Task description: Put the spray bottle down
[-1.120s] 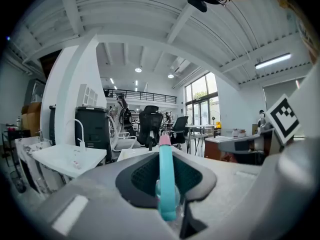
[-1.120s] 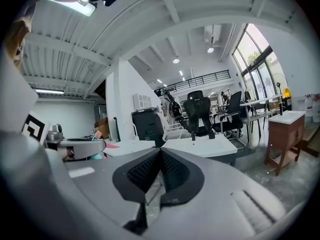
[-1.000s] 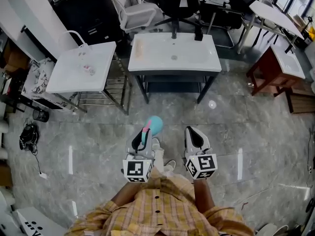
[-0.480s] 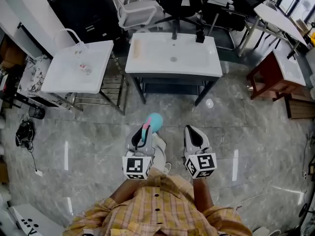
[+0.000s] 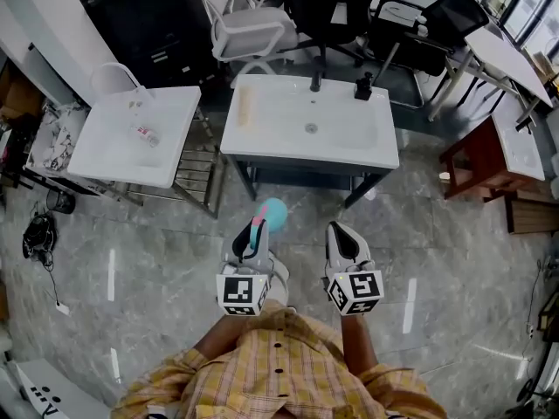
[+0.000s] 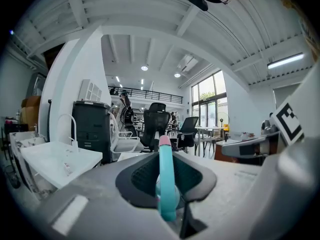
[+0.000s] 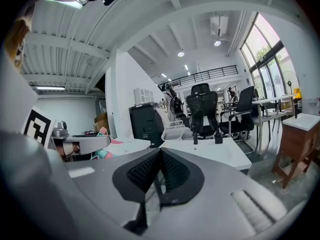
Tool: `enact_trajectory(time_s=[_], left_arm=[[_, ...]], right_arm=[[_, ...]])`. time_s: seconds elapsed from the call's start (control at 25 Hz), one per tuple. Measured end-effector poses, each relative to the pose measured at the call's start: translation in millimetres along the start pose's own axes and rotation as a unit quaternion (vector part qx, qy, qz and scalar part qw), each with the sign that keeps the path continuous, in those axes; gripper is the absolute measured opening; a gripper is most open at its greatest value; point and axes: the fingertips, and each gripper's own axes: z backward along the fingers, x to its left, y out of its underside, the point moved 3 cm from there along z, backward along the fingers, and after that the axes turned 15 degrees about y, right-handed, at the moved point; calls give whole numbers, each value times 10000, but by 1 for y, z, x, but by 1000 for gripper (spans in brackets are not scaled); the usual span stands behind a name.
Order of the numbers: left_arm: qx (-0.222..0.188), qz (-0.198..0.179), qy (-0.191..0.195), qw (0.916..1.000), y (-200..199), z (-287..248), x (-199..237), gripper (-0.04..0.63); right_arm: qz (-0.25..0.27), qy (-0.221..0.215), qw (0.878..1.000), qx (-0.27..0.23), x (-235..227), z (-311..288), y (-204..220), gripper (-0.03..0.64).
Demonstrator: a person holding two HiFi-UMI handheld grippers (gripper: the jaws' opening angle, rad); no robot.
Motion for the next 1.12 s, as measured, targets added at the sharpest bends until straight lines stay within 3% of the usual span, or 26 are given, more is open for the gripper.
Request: enact_trajectory(time_s=[0.68,1.12], left_arm=[[-170,65,52,9998,-42,-120,104,67],[-220,77,250,9994,-48,-177,135,67]], right_arm=[[199,-71,9998,-3,2,-148,-59,2],[186,155,9996,-113,-11,-198,-76,2]])
